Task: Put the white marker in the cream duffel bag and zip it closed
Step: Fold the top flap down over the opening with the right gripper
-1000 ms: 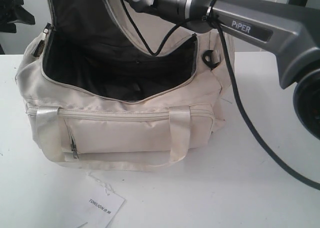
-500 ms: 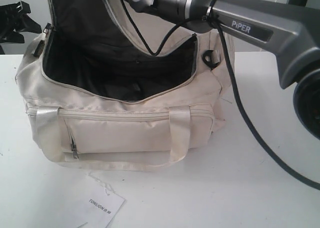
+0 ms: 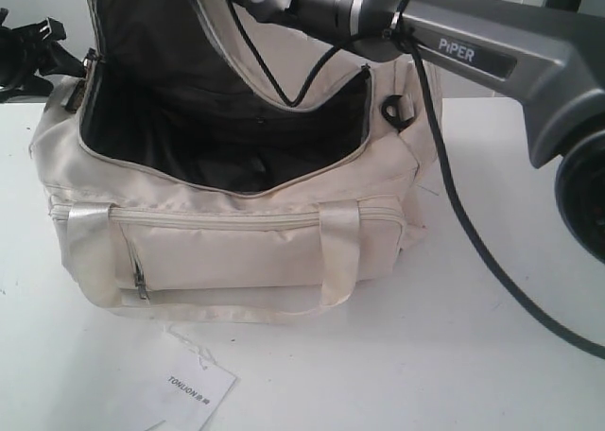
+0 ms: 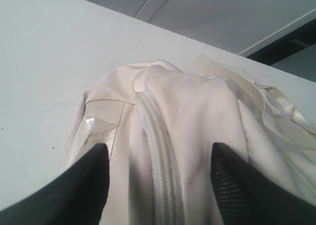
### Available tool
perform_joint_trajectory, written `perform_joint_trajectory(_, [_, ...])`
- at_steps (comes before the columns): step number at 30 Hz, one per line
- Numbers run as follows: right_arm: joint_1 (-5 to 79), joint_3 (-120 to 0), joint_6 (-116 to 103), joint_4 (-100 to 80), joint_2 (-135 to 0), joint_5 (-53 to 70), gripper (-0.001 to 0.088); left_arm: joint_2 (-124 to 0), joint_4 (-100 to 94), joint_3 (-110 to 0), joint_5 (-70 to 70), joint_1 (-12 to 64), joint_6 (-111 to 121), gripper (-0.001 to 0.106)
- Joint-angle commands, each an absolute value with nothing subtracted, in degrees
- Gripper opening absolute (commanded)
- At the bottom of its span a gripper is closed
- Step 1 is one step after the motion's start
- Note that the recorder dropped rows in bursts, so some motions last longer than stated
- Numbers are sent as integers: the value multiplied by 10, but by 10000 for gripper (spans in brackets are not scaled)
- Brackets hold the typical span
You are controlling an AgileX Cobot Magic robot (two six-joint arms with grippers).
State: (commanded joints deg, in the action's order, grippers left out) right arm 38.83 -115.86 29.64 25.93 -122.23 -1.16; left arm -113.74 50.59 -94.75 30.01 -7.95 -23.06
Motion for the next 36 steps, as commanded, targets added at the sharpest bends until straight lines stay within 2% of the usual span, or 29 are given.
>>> perform_joint_trajectory(2, [388,-1159,297,259,-1222,10,0,-1137,536,-947,300,-80,-267,358])
perform_joint_trajectory(3, [388,-1159,308,259,-1222,38,0,-1137,550,-947,304,-80,-291,160])
perform_joint_trajectory(4, [388,-1159,313,259,-1222,56,0,-1137,565,-947,310,-80,-308,15])
perform_joint_trajectory(12, [388,-1159,407,238,-1185,384,0,-1136,612,-947,323,-80,-334,5])
perform_joint_trajectory(20, [388,-1159,415,237,-1187,540,2,-1136,612,-947,322,-80,-333,5])
perform_joint_trajectory(23, [389,-1159,415,250,-1194,581,102,-1136,612,-947,323,-80,-333,5])
perform_joint_trajectory(27, [389,-1159,412,286,-1206,643,346,-1136,612,-947,326,-80,-333,5])
perform_joint_trajectory(29, [389,-1159,412,287,-1209,672,424,-1136,612,-947,326,-80,-333,5])
perform_joint_trajectory(36, [389,-1170,407,286,-1167,651,441,-1136,612,-947,329,-80,-333,5])
